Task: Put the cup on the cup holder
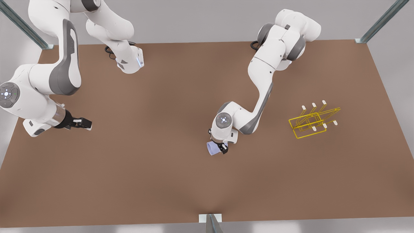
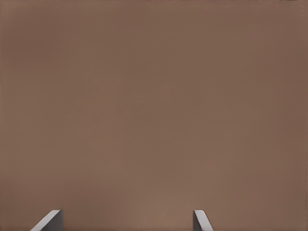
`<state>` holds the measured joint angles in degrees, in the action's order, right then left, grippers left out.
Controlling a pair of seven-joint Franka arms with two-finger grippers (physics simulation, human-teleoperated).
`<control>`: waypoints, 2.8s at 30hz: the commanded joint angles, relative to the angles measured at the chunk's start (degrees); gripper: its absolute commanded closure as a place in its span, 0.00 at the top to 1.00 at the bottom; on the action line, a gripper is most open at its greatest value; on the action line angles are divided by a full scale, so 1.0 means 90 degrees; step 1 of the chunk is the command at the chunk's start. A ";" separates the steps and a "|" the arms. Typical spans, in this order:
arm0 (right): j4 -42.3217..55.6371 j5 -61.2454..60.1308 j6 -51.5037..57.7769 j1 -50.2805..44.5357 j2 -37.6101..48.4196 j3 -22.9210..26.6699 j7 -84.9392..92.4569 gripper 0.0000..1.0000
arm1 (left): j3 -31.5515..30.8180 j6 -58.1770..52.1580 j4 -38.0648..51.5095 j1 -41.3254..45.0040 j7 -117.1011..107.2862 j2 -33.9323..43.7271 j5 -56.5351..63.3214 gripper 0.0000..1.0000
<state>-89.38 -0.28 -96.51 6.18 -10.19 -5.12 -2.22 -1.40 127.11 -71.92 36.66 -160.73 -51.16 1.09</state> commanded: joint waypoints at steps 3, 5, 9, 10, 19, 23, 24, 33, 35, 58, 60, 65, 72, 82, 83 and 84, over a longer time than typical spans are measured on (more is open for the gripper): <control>0.0087 0.0011 0.0010 -0.0013 -0.0020 -0.0007 0.0354 1.00 | 0.0000 0.0339 0.0022 0.0028 -0.0423 -0.0116 -0.0013 1.00; 0.0204 -0.0038 0.0039 -0.0013 -0.0099 -0.0017 0.0442 1.00 | 0.0000 0.0330 0.0003 0.0018 -0.0384 -0.0106 0.0006 1.00; 0.0312 -0.0008 0.0108 -0.0013 -0.0235 -0.0017 0.0384 1.00 | 0.0019 0.0320 0.0003 -0.0011 -0.0237 -0.0087 0.0026 1.00; 0.0322 -0.0008 0.0108 -0.0013 -0.0235 -0.0017 0.0393 1.00 | 0.0019 0.0320 0.0003 -0.0011 -0.0237 -0.0087 0.0026 1.00; 0.0322 0.0021 0.0049 -0.0023 -0.0284 -0.0017 0.0364 1.00 | 0.0039 0.0339 -0.0007 -0.0099 -0.0061 -0.0243 -0.0004 1.00; 0.0370 0.0021 0.0030 -0.0023 -0.0353 -0.0007 0.0364 1.00 | 0.0039 0.0466 0.0003 -0.0060 -0.0022 -0.0399 -0.0004 1.00; 0.0459 0.0021 0.0039 -0.0023 -0.0392 -0.0007 0.0364 1.00 | 0.0039 0.0486 0.0003 -0.0040 -0.0022 -0.0438 -0.0004 1.00; 0.0459 0.0021 -0.0009 -0.0023 -0.0460 -0.0007 0.0345 1.00 | -0.0039 0.0623 0.0071 0.0155 -0.0159 -0.0448 -0.0072 1.00; 0.0459 0.0021 -0.0009 -0.0032 -0.0460 -0.0007 0.0354 0.97 | -0.0039 0.0681 0.0071 0.0223 -0.0208 -0.0487 -0.0072 1.00; 0.0459 0.0226 -0.0117 -0.0013 -0.0509 -0.0017 0.0120 1.00 | 0.0478 -0.5295 0.0101 0.0145 0.1882 0.0968 0.4390 0.80; 0.0459 0.0226 -0.0107 -0.0023 -0.0499 -0.0017 0.0120 1.00 | 0.0459 -0.5890 0.0071 0.0301 0.2077 0.0939 0.5376 0.80; 0.0605 0.0207 0.0137 -0.0052 -0.0528 -0.0027 0.0042 1.00 | 0.0478 -0.6174 0.0022 0.0194 0.3512 0.0568 0.6481 0.81; 0.0605 0.0314 0.0059 -0.0052 -0.0577 -0.0027 0.0081 1.00 | 0.0488 -0.7823 0.0549 -0.0821 0.4460 0.0217 0.4715 0.81; 0.0605 0.0304 0.0049 -0.0052 -0.0607 -0.0027 0.0100 1.00 | 0.0703 -0.7826 0.2132 -0.1349 0.5046 -0.0966 0.4469 0.83; 0.0605 0.0304 0.0049 -0.0052 -0.0607 -0.0027 0.0100 1.00 | 0.0771 -0.7728 0.2161 -0.1437 0.5153 -0.1073 0.4489 0.83; 0.0605 0.0304 0.0049 -0.0052 -0.0607 -0.0027 0.0100 1.00 | 0.0986 -0.7600 0.2181 -0.1456 0.5436 -0.1141 0.4498 0.83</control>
<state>-83.96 2.49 -96.06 5.71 -15.70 -5.35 -1.19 6.91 56.92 -52.60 23.70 -129.21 -61.07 41.60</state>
